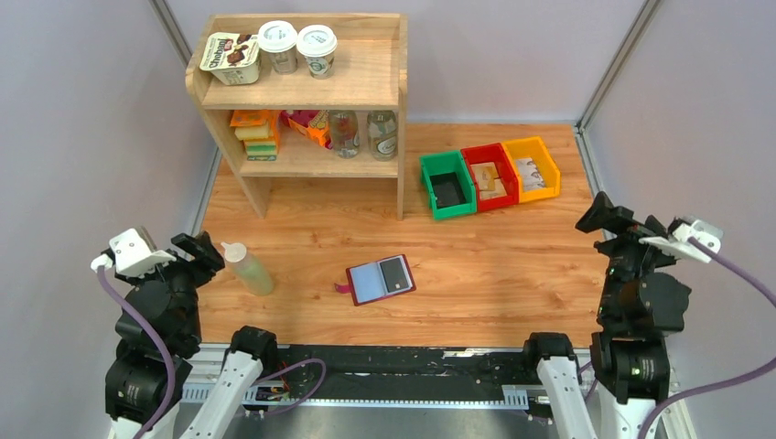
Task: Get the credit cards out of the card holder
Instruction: Reset both arms
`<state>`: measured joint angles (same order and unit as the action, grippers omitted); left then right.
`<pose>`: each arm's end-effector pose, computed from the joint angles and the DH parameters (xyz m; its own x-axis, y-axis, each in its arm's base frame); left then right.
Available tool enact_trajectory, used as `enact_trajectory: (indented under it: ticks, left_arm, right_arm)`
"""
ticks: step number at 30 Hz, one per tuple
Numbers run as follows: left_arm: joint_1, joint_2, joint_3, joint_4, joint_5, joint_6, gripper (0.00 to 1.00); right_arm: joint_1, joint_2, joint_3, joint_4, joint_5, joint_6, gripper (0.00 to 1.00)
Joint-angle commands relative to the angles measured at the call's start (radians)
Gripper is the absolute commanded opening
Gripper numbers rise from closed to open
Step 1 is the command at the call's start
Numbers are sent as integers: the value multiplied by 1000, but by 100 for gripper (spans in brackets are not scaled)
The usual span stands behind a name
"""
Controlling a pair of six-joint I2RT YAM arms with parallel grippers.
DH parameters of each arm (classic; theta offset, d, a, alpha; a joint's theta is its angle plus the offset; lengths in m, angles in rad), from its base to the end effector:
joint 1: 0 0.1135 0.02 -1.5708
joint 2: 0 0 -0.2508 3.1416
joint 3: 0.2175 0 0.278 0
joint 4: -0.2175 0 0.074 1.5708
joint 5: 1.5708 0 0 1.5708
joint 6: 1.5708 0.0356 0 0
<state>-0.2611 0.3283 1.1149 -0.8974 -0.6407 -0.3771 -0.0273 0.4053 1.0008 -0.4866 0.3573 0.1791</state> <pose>0.0381 0.0118 0.4176 0.0358 -0.3151 -0.9484 -0.3805 0.8732 -0.3045 0.0869 -0.0148 0.4260 0.1734 0.1622 -0.9714 0.3478 0.9127 0.2145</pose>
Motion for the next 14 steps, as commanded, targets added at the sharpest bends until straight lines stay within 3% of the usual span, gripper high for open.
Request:
enact_trajectory:
  ticks: [1,14]
  left_arm:
    - [5,-18,-23,68,-50,58,77]
    - [-1,-14,-58,86,18,52,77]
  right_arm:
    - [1,-91,-66,66,-3,-40,100]
    - [1,-172,-119,19,25,10,100]
